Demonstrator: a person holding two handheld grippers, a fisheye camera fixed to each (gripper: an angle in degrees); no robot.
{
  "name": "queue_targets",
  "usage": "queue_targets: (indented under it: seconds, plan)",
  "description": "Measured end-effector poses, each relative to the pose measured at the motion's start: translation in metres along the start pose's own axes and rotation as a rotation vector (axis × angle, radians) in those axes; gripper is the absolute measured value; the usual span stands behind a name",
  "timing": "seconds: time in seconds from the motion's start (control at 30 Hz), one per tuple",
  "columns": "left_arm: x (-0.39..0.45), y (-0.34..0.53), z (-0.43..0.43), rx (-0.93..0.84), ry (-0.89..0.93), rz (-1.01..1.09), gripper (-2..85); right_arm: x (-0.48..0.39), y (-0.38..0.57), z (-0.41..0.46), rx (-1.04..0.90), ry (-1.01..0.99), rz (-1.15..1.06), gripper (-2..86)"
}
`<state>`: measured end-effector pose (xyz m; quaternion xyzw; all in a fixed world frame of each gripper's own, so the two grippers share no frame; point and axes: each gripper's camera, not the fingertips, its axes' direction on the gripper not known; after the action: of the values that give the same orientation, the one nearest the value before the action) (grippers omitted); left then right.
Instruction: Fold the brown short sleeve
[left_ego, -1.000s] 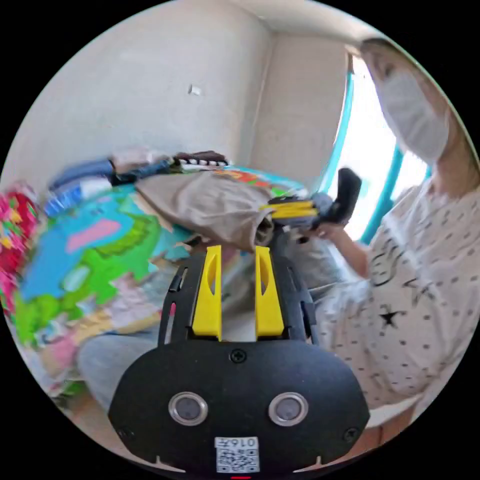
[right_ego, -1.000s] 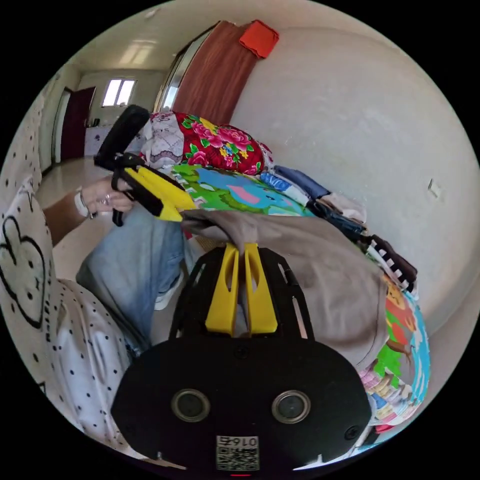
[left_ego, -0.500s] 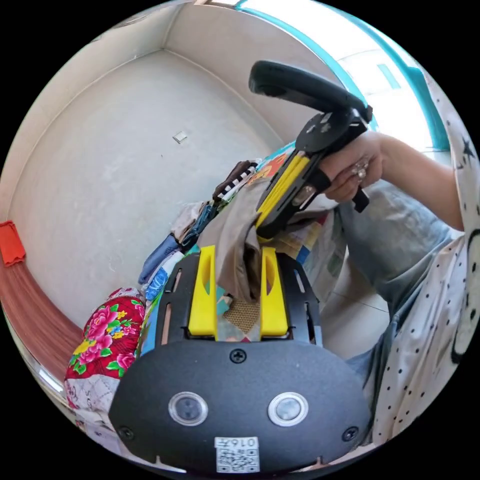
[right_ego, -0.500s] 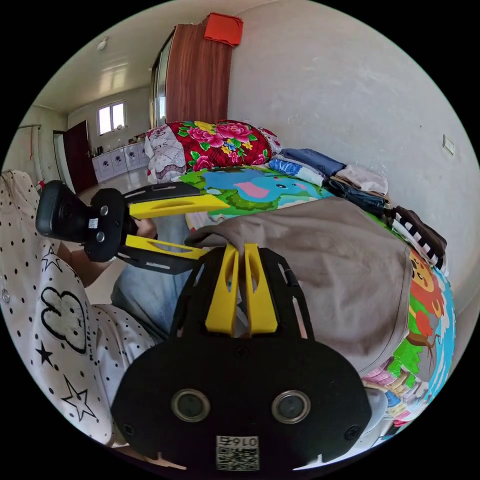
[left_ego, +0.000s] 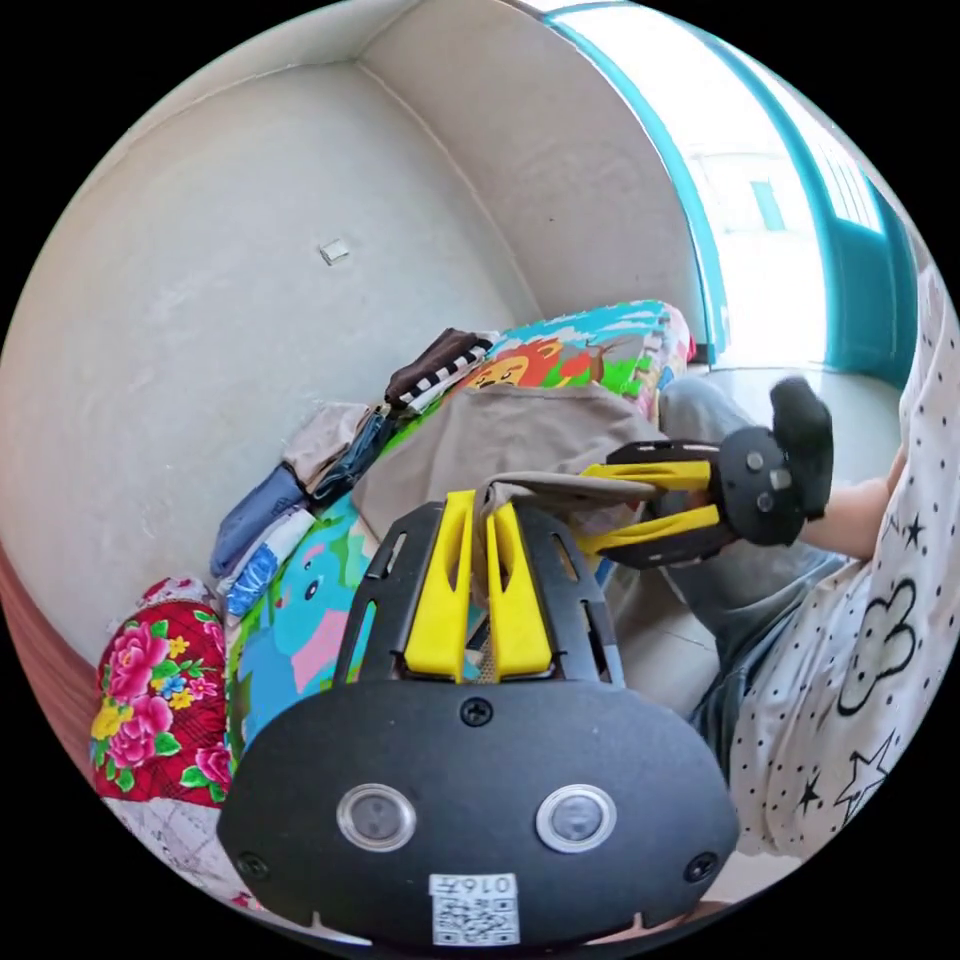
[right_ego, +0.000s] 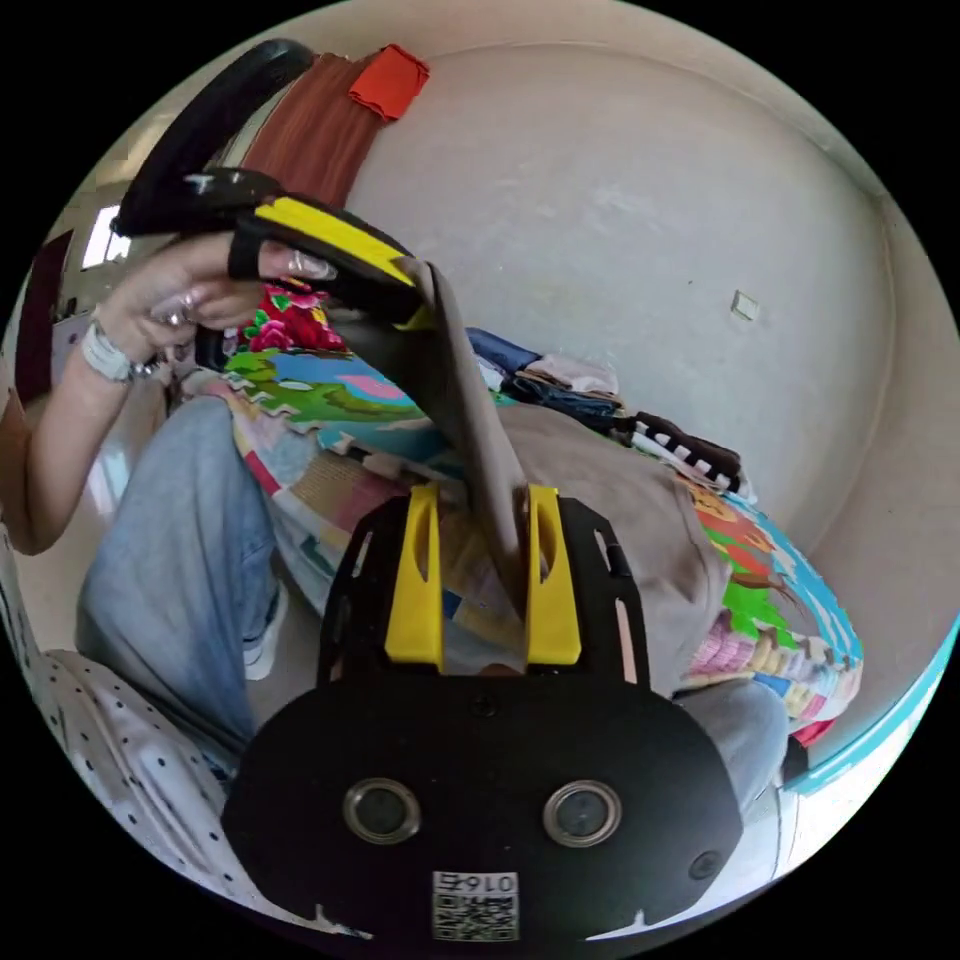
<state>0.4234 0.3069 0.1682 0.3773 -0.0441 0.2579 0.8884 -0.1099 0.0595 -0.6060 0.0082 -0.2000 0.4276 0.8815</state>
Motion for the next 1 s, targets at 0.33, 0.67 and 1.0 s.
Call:
queue_targets:
  seconds: [0.33,0.67,1.0]
  plan:
    - [-0.065,-0.032,0.022,-0.027,0.096,-0.057,-0.7,0.014,-0.049,-0.003,0.014,0.178,-0.312,2.7]
    - [-0.091,-0.077,0.046,-0.292,0.483,0.302,-0.7,0.075,-0.182,-0.02,-0.374,-0.429,-0.635,5.8]
    - [-0.16,-0.152,0.051,-0.411,0.972,0.394,-0.8,0.107,-0.309,-0.036,-0.606,-0.872,-0.816,7.9]
